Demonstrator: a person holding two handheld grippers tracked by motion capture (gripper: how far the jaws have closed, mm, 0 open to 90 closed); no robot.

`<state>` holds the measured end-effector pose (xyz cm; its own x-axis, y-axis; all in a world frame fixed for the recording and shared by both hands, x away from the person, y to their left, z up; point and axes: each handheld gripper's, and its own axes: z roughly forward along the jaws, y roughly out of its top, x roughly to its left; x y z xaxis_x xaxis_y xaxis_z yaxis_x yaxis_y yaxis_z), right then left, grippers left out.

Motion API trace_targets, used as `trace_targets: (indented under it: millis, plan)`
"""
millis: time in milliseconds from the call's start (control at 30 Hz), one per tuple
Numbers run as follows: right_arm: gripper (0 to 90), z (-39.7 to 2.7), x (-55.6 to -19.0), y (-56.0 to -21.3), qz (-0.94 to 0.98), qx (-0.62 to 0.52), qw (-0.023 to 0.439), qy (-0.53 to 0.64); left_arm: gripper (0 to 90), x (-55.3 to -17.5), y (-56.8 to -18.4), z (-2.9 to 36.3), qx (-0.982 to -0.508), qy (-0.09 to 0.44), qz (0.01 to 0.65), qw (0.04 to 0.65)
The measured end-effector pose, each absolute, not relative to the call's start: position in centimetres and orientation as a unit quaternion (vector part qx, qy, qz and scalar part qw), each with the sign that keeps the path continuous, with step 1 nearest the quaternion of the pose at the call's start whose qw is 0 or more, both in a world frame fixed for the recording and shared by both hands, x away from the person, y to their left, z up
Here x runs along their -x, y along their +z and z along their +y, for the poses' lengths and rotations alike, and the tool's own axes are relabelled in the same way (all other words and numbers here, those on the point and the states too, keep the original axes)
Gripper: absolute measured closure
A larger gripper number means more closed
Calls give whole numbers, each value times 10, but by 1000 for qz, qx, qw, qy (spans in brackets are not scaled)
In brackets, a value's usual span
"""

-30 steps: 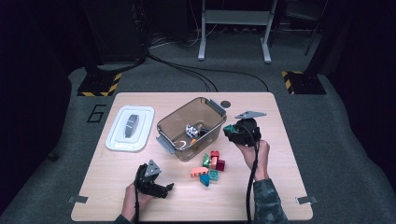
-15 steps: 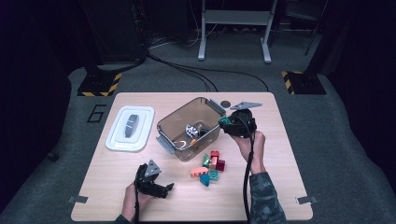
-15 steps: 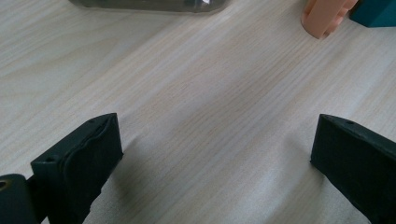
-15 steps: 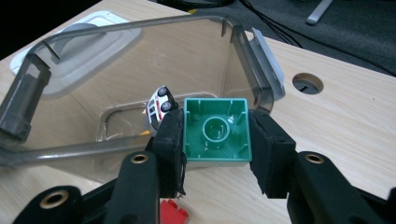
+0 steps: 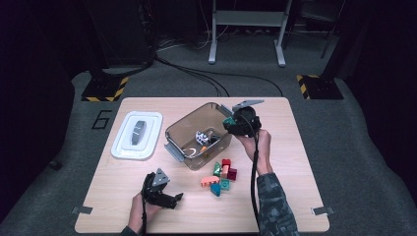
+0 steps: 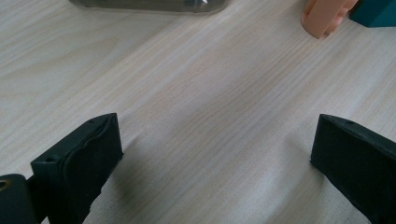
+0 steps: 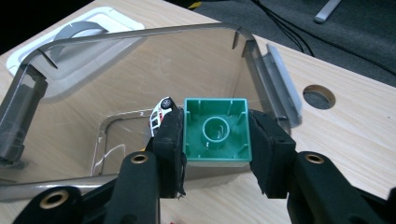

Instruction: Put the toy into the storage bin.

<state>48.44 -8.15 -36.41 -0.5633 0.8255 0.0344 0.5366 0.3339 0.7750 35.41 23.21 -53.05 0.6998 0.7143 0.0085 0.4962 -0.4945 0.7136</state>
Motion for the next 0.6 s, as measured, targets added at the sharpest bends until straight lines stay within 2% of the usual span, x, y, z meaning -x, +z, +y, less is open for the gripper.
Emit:
trace_targets:
  millis: [600]
  plan:
    - [584,-55,-502,-385,830,-411,158,342,19,-354,-531,231,-846,156,361,361]
